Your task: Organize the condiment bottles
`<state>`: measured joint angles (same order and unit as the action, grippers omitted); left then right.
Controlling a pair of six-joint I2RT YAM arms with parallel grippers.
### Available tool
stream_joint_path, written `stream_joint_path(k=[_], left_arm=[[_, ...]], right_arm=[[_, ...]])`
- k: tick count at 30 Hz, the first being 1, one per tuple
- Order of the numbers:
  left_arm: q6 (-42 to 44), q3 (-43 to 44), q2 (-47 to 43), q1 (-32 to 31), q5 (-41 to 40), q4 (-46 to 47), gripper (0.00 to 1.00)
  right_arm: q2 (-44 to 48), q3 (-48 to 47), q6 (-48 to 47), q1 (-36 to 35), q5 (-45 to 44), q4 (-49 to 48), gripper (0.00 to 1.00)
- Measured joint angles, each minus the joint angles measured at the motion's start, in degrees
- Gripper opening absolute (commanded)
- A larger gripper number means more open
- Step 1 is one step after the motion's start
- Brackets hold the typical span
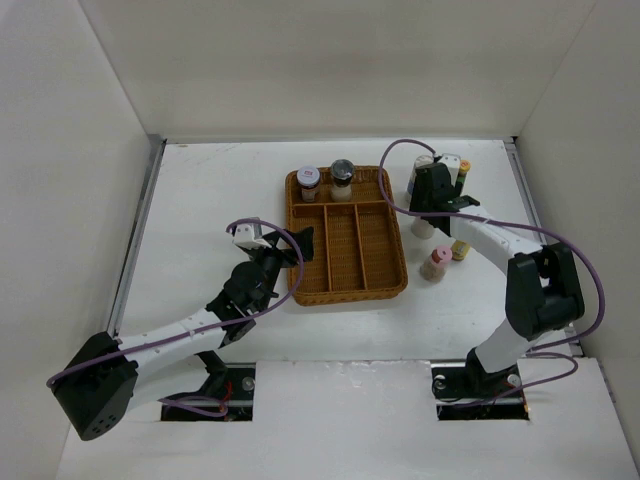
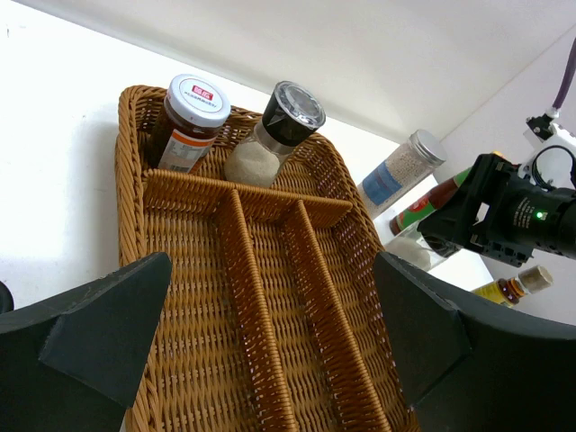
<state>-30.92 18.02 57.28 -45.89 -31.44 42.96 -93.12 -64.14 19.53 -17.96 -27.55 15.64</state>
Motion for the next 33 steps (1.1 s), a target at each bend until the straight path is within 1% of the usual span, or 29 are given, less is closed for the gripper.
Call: stream_joint_path(k=[2,3,6,9,11,14,17,23,28,31,33], left_arm=[[0.0,0.0,0.1,0.0,0.0,0.2,0.99],[0.0,0.0,0.1,0.0,0.0,0.2,0.99],[-0.2,0.0,0.3,0.0,0.0,0.2,0.99],[-0.3,0.0,0.3,0.0,0.0,0.2,0.99],[-0.4,0.0,0.3,0.0,0.0,0.2,0.99],[-0.4,0.0,0.3,0.0,0.0,0.2,0.99],[-0.4,0.0,0.6,0.0,0.0,0.3,0.99],[-0.4,0.0,1.0,0.0,0.1,0.4,0.99],[-0.4,0.0,1.0,0.1,0.1,0.5,0.99],[-0.4,0.0,1.4,0.1,0.2,0.9,0.99],[-0.4,0.0,1.7,0.1,0.2,1.0,0.99]], right_arm=[[0.3,0.1,-0.1,0.0,-0.7,-0.2,0.53],[0.6,0.2,-0.1,-0.2,-1.2,-0.2,0.52],[3.4,0.3,-0.8,-1.0,-2.9,0.2,0.52],[8.4,-0.1,-1.7,-3.0,-3.8,0.2,0.52],[10.6,-2.1,-2.1,-4.5,-3.5,0.1,0.52],[10.2,-7.3,-2.5,-6.1,-1.8,-1.9,0.53],[6.2,-13.4,-2.9,-6.9,0.3,-4.9,0.53],[-7.9,-23.6,-3.2,-7.3,3.9,-9.0,0.53],[-16.9,-25.8,-3.3,-7.3,5.9,-9.2,0.53],[-19.3,-25.8,-3.2,-7.3,7.0,-8.4,0.54],[-19.9,-25.8,-3.2,-7.3,7.2,-8.3,0.57]])
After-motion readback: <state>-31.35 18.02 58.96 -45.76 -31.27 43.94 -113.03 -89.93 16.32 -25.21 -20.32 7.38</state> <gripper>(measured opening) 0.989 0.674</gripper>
